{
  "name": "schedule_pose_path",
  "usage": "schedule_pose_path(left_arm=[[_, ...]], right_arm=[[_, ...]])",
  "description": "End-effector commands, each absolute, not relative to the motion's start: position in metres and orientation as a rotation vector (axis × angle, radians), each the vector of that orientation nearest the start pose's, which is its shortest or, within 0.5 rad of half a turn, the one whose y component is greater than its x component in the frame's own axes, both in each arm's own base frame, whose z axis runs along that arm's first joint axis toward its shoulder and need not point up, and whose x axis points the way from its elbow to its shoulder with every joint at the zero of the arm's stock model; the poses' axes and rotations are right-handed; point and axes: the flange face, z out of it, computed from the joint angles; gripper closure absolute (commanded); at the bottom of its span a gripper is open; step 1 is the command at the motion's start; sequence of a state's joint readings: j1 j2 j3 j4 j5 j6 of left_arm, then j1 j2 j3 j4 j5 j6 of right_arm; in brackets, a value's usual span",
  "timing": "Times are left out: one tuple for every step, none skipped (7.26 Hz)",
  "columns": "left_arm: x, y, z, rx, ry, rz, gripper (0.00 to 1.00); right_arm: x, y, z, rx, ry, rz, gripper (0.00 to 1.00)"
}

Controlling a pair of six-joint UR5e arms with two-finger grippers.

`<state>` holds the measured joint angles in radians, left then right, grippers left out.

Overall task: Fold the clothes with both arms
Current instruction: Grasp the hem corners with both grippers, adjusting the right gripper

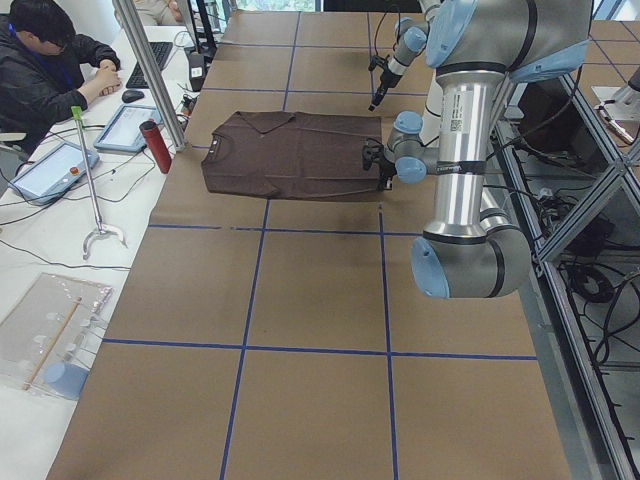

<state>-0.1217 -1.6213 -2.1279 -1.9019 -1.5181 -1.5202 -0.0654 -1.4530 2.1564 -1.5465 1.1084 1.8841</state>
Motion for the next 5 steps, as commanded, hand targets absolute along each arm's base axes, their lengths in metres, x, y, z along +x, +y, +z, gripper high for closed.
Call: schedule_pose_path(left_arm=[[0.4617, -0.1965, 0.3407, 0.129, 0.933, -0.091, 1.0], [0.4617, -0.1965, 0.3407, 0.129, 0.933, -0.091, 1.0], [0.462, -0.1958, 0.3405, 0.129, 0.934, -0.09, 1.0], [0.4613, -0.1964, 0.3398, 0.13, 0.936, -0.091, 1.0], [0.4617, -0.1965, 0.3405, 0.13, 0.934, -0.091, 1.0]], right_arm=[[-0.5049, -0.1355, 0.3439, 0.314, -0.763, 0.378, 0.42], [-0.5095, -0.1289, 0.3492, 0.32, -0.753, 0.365, 0.43], [-0.5116, -0.1272, 0.3507, 0.328, -0.752, 0.363, 0.43], [-0.5115, -0.1266, 0.3497, 0.327, -0.755, 0.364, 0.45], [-0.5143, -0.1256, 0.3457, 0.327, -0.763, 0.363, 0.45]])
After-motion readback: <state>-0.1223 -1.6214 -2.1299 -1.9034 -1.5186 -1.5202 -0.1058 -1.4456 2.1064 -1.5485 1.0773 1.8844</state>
